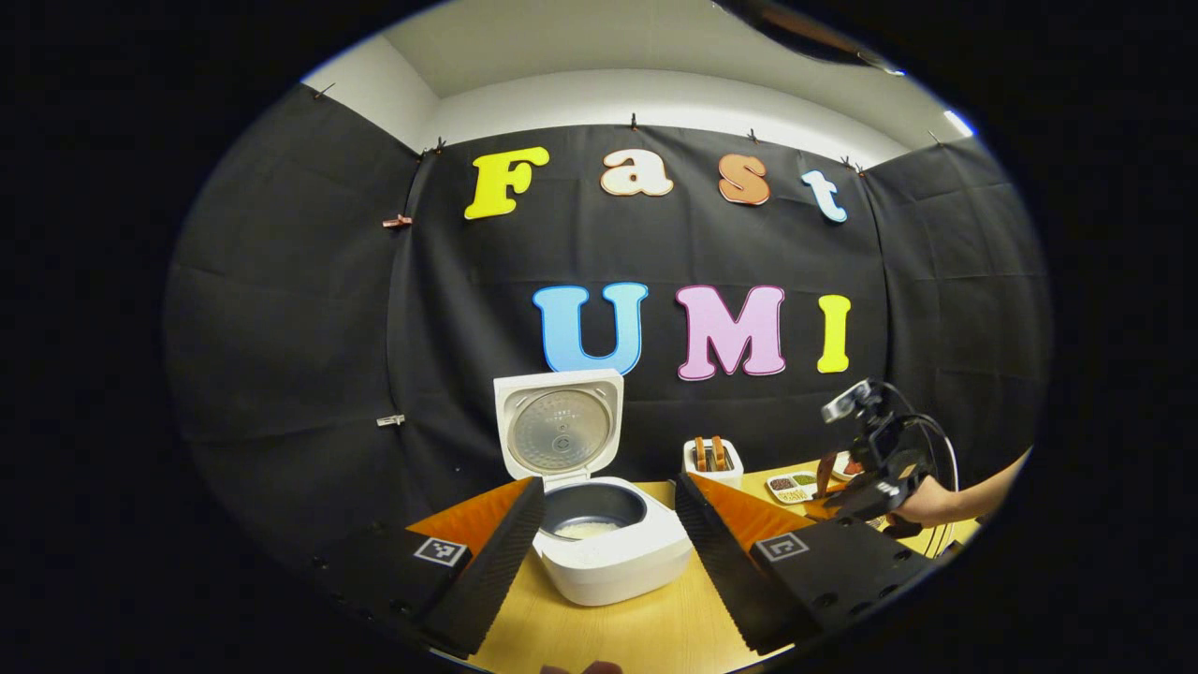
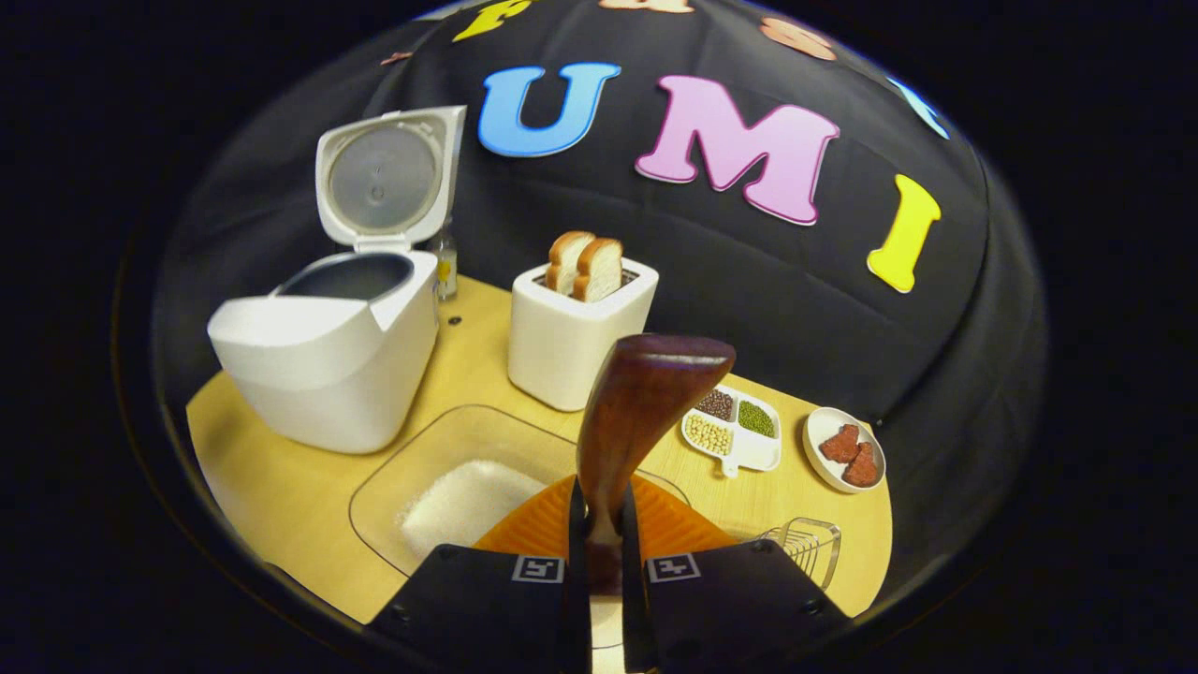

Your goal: Close the left gripper, press the button to open the rice cooker; take a wooden spoon from the chopstick holder with the right hand, scoop a spoonful of rice and pour it into the rice cooker, then put the wooden spoon back into the chopstick holder.

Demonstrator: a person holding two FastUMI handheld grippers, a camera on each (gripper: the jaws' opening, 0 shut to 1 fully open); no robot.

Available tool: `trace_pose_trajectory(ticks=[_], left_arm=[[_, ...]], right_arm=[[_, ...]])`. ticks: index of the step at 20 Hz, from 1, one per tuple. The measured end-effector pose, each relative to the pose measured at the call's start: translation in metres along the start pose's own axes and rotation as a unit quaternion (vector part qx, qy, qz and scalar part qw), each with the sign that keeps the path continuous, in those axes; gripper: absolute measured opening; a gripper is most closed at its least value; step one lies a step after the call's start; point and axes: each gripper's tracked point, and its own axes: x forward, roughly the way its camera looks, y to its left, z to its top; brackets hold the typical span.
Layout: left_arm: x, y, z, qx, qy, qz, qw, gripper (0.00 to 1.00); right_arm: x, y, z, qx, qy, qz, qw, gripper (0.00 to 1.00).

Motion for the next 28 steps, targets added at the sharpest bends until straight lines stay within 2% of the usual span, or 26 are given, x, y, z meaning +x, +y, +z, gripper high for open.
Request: trace_pose_trajectory(ticks=[2,4,7,10,14,16,19,21,28], left_arm=[[0.001,0.005,-0.004,-0.005,0.004,0.001,1.0,0.96],[0.0,0.014,-0.01,-0.012,0.008,0.005,1.0,0.96],[0.001,0.026,-0.014,-0.013,0.01,0.012,1.0,0.96],[-0.001,0.037,-0.017,-0.008,0.012,0.017,1.0,0.96],[0.001,0.05,-0.02,-0.011,0.014,0.024,1.0,0.96],[0.002,0.053,-0.022,-0.013,0.016,0.027,0.999,0.96],[0.005,0.055,-0.022,-0.014,0.015,0.027,0.999,0.96],[0.007,0.053,-0.021,-0.013,0.015,0.026,0.999,0.96],[0.008,0.043,-0.016,-0.013,0.011,0.016,1.0,0.96]], right_arm=[[0.008,0.008,-0.019,-0.03,0.035,-0.017,0.999,0.17],[0.012,0.02,-0.019,-0.006,0.039,-0.015,0.999,0.18],[0.018,0.045,-0.018,0.087,0.045,0.014,0.995,0.18],[0.027,0.058,-0.012,0.187,0.04,0.036,0.981,0.17],[0.033,0.054,-0.012,0.311,0.037,0.051,0.948,0.17],[0.035,0.044,-0.016,0.382,0.03,0.059,0.922,0.18],[0.028,0.03,-0.015,0.479,0.006,0.08,0.874,0.17],[0.019,0.019,-0.01,0.517,-0.016,0.084,0.852,0.17],[-0.008,-0.042,0.003,0.564,-0.07,0.057,0.821,0.17]])
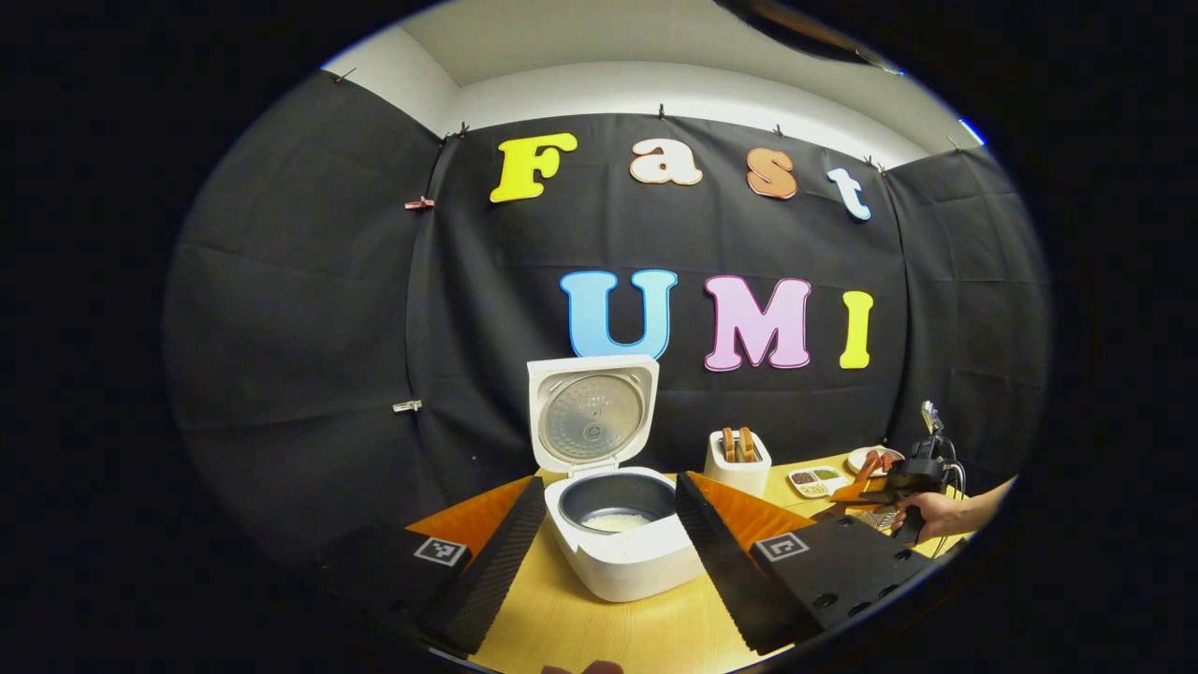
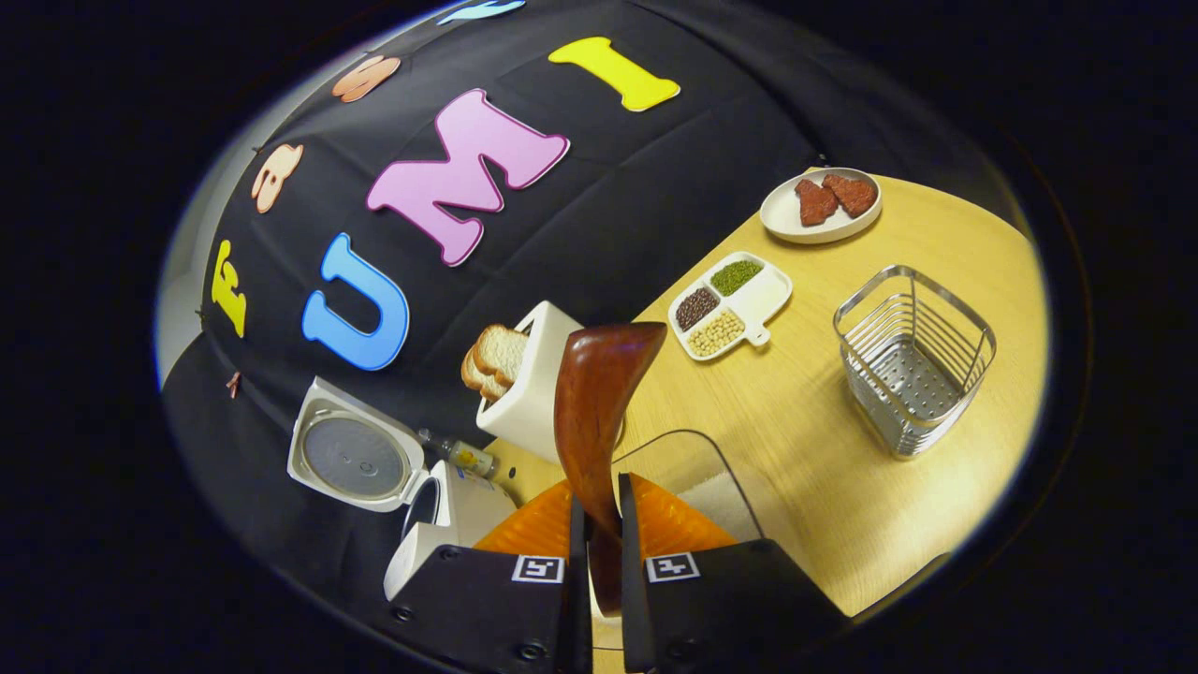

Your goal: Close the left gripper, press the button to open the rice cooker; take a wooden spoon from the chopstick holder with the right hand, scoop a spoonful of rice and pour it into the rice cooker, then put the wooden spoon back into the chopstick holder.

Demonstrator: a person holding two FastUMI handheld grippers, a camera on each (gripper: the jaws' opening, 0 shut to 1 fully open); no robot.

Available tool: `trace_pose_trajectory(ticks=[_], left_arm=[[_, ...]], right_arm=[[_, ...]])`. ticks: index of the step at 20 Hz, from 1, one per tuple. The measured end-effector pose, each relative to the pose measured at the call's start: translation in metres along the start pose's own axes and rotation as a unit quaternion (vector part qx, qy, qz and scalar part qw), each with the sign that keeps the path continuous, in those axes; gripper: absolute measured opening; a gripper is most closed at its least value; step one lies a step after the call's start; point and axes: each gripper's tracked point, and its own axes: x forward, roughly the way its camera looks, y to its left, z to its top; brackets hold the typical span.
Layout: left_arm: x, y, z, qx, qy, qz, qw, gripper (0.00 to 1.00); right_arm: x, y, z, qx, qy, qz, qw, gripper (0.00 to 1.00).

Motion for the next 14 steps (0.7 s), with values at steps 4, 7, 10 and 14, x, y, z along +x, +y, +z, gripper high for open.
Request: trace_pose_trajectory(ticks=[4,7,10,14], left_arm=[[-0.002,-0.005,0.0,-0.001,0.001,-0.004,1.0,0.96],[-0.003,-0.007,0.001,-0.002,0.0,-0.005,1.0,0.96],[-0.004,-0.007,0.003,-0.001,0.0,-0.005,1.0,0.96],[-0.006,-0.003,0.003,-0.003,-0.001,-0.005,1.0,0.96]], right_arm=[[-0.012,-0.002,0.022,0.04,-0.012,0.007,0.999,0.17],[-0.021,0.013,0.031,0.063,-0.008,0.029,0.998,0.17],[-0.028,0.04,0.039,0.074,-0.004,0.053,0.996,0.17],[-0.033,0.088,0.044,0.089,0.009,0.083,0.993,0.17]])
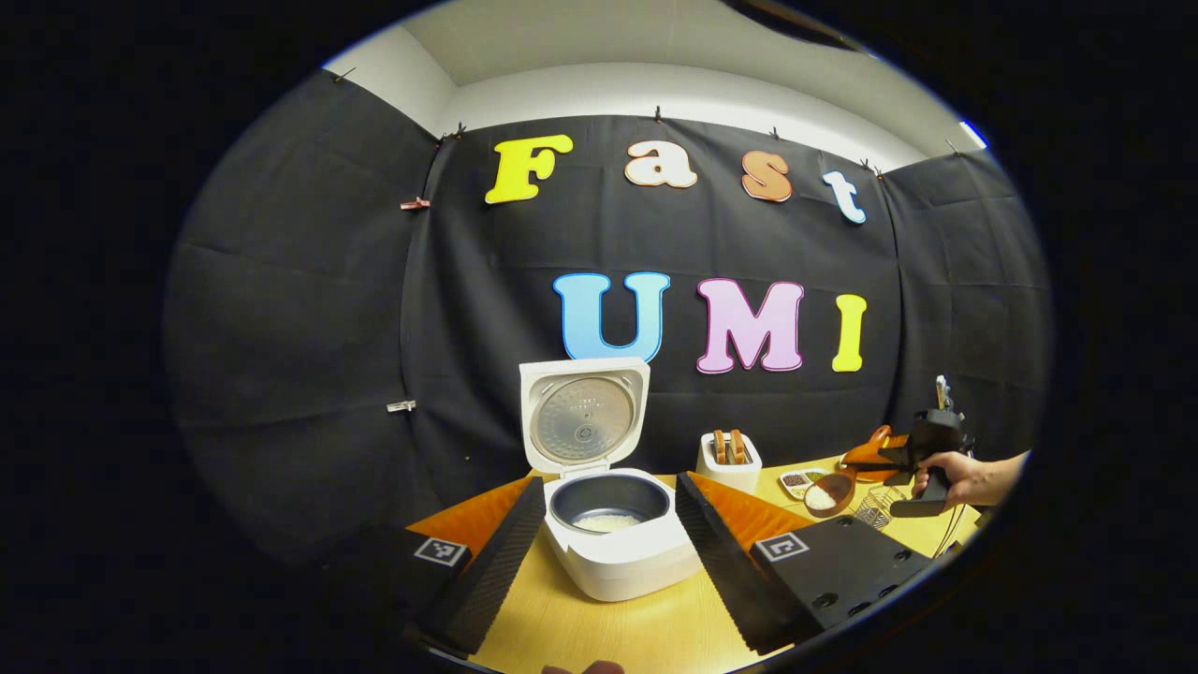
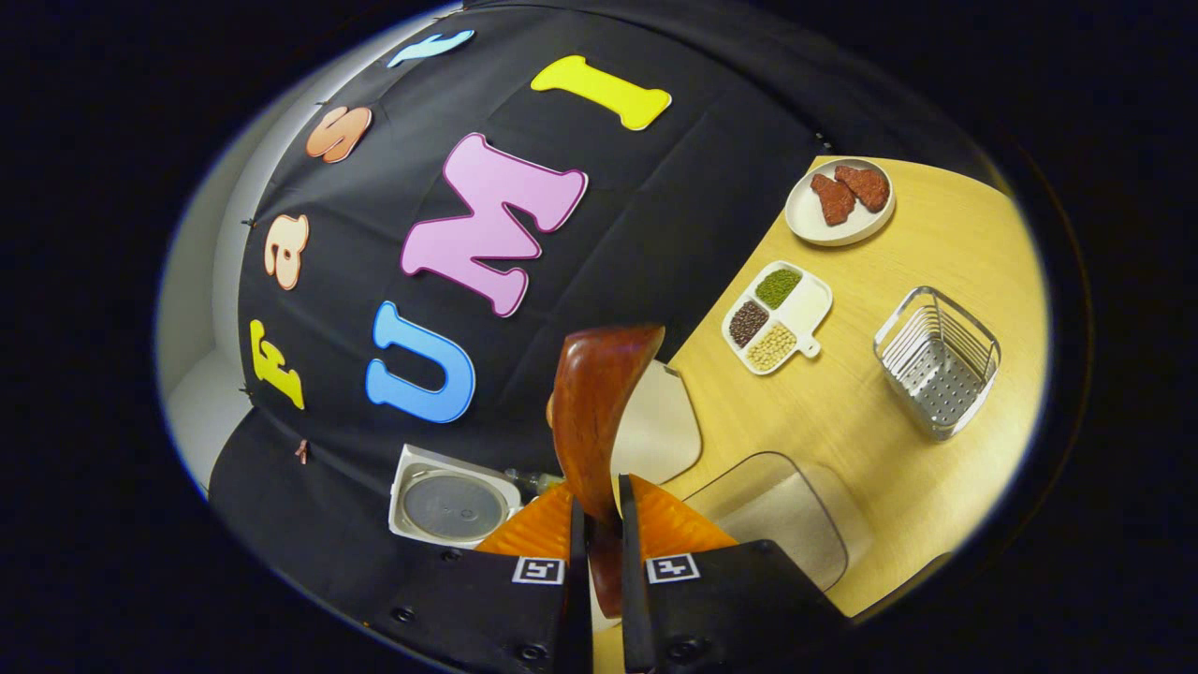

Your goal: Close the left gripper, press the button to open the rice cooker; take a wooden spoon from the chopstick holder with the right hand, scoop a spoonful of rice and pour it into the rice cooker, then put the wooden spoon back into the chopstick holder.

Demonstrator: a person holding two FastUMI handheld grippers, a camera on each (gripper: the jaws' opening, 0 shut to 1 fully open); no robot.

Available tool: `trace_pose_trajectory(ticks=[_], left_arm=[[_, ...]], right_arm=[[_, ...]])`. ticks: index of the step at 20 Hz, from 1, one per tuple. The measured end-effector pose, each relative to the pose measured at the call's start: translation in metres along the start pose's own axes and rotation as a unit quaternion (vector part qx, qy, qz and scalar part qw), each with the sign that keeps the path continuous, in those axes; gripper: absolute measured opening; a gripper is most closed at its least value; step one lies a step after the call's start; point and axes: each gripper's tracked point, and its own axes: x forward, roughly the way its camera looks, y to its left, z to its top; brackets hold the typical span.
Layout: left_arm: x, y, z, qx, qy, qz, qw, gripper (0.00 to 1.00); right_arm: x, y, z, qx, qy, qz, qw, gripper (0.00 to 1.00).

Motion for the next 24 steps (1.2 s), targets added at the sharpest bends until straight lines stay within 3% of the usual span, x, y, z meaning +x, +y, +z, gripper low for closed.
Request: trace_pose_trajectory(ticks=[13,19,24], left_arm=[[-0.013,0.051,-0.014,-0.018,0.007,0.043,0.999,0.96],[-0.017,0.076,-0.021,-0.015,0.012,0.065,0.998,0.96],[-0.022,0.098,-0.026,-0.027,0.015,0.089,0.996,0.96]], right_arm=[[0.061,0.177,-0.091,0.015,0.078,0.1,0.992,0.17],[0.116,0.226,-0.145,-0.05,0.084,0.109,0.989,0.17],[0.16,0.23,-0.17,-0.14,0.065,0.088,0.984,0.17]])
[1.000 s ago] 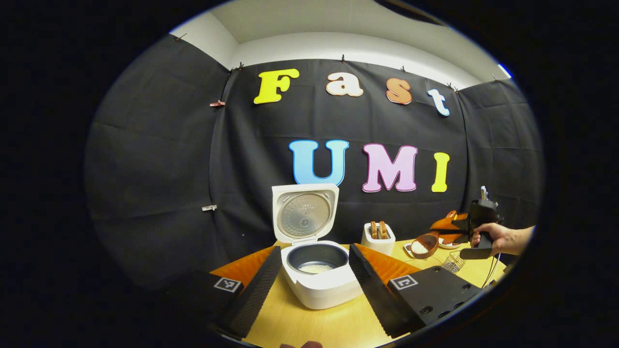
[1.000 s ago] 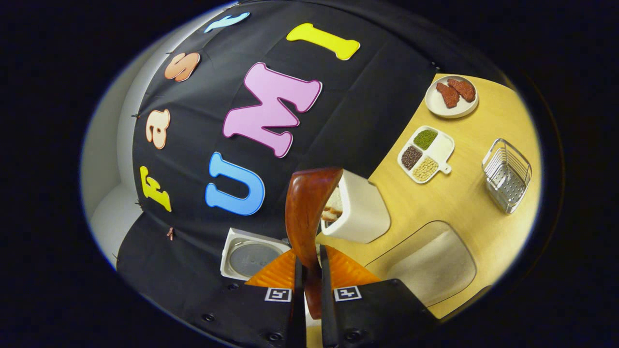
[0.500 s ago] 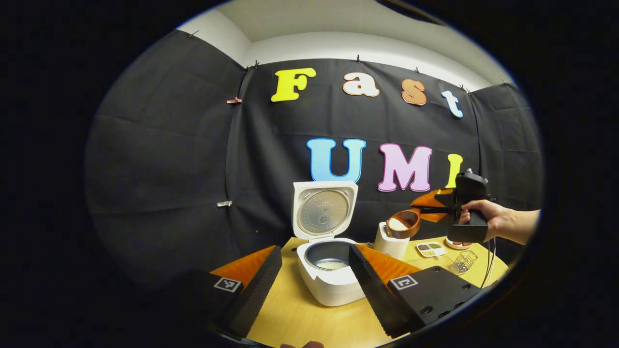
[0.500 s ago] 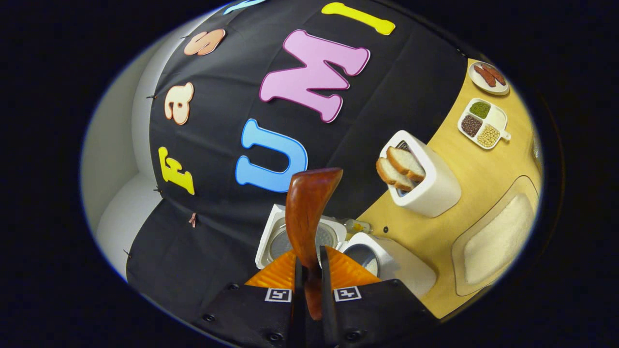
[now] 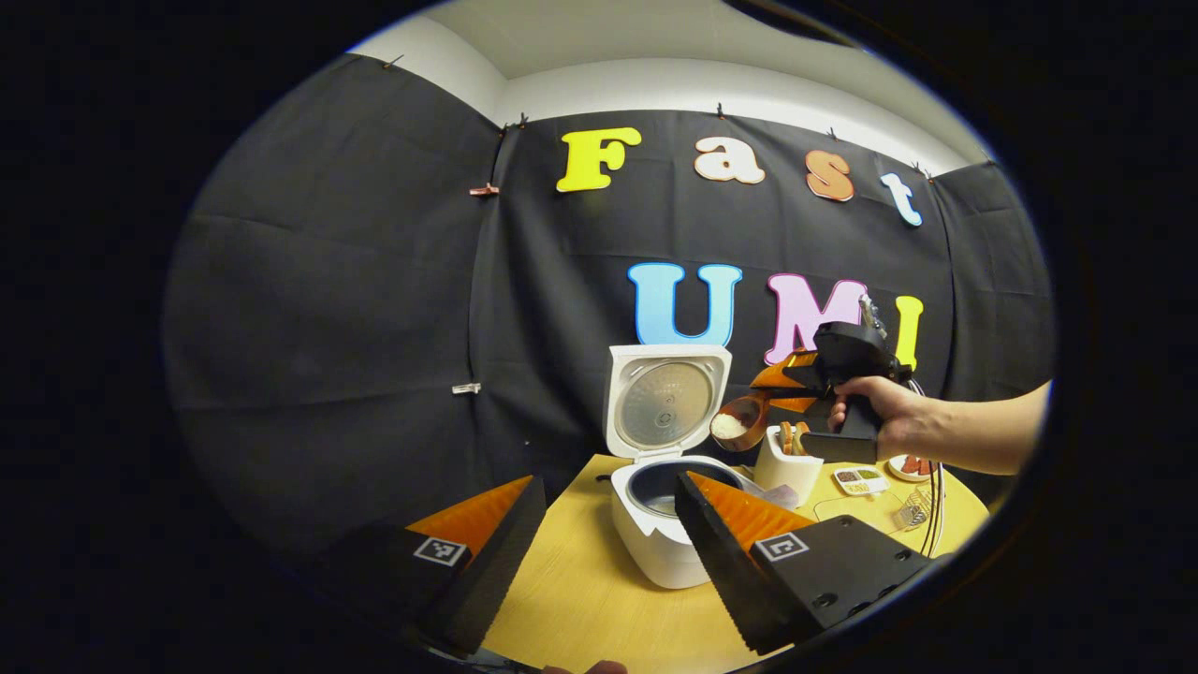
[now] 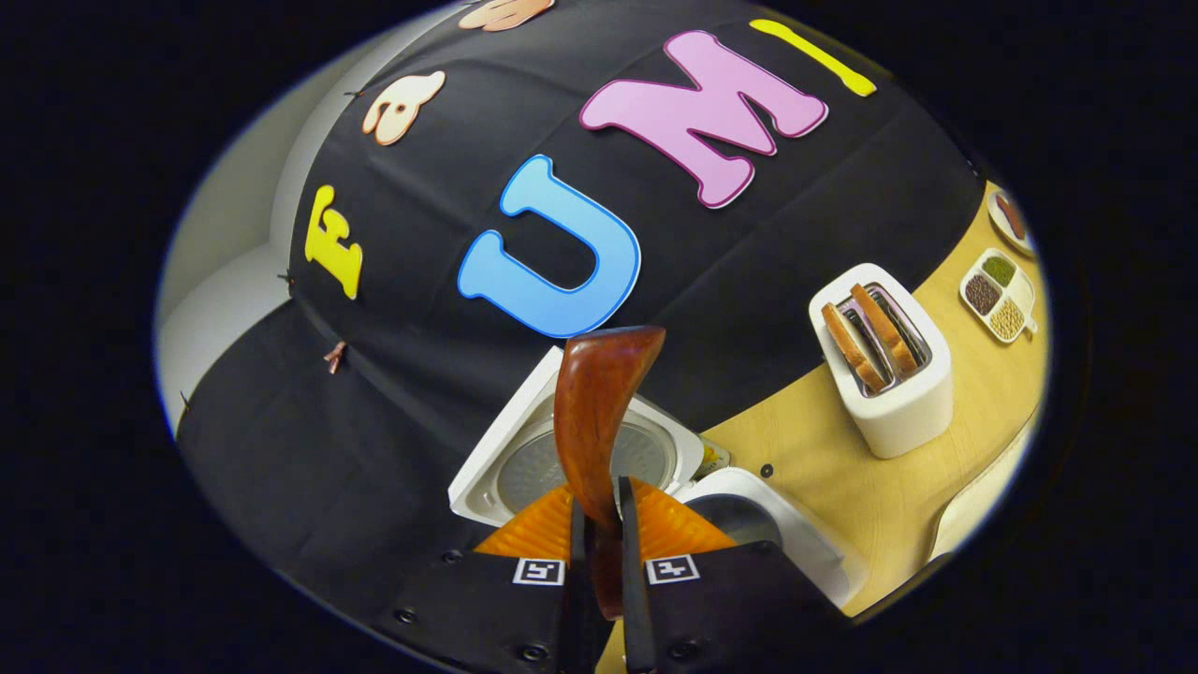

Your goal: Close the left gripper, press the button to open the rice cooker; take a wooden spoon from the chopstick holder with the right hand, scoop a spoonful of rice and pour it into the rice cooker, then put the wooden spoon back into the chopstick holder.

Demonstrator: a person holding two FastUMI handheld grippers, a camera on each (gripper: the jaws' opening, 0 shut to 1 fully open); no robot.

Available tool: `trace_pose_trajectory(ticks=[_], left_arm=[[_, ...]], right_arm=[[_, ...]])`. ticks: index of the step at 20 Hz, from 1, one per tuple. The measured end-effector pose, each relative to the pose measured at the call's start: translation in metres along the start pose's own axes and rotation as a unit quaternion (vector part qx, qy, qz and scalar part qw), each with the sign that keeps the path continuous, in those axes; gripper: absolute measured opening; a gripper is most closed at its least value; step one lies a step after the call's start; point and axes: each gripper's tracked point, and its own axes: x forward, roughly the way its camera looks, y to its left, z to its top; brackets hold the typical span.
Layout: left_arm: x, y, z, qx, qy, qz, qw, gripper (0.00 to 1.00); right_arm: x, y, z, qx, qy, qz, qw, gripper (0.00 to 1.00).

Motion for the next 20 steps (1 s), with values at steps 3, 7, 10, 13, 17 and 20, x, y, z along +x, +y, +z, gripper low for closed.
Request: trace_pose_trajectory(ticks=[3,7,10,13,17,20], left_arm=[[-0.001,0.009,-0.006,-0.01,0.005,0.008,1.0,0.96],[-0.006,0.024,-0.015,0.006,0.01,0.025,1.0,0.96],[-0.009,0.031,-0.018,0.013,0.015,0.03,0.999,0.96],[-0.009,0.036,-0.021,0.008,0.018,0.036,0.999,1.0],[-0.008,0.04,-0.021,0.001,0.017,0.04,0.999,0.96],[-0.007,0.041,-0.019,0.0,0.016,0.041,0.999,0.96]], right_arm=[[0.021,-0.009,-0.011,-0.062,0.005,-0.018,0.998,0.17],[0.037,-0.024,-0.019,-0.17,0.003,-0.04,0.985,0.17],[0.041,-0.028,-0.023,-0.233,0.008,-0.044,0.971,0.17],[0.045,-0.014,-0.028,-0.285,0.007,-0.029,0.958,0.17],[0.046,0.012,-0.034,-0.349,0.005,0.001,0.937,0.17],[0.046,0.038,-0.036,-0.416,-0.004,0.028,0.909,0.17]])
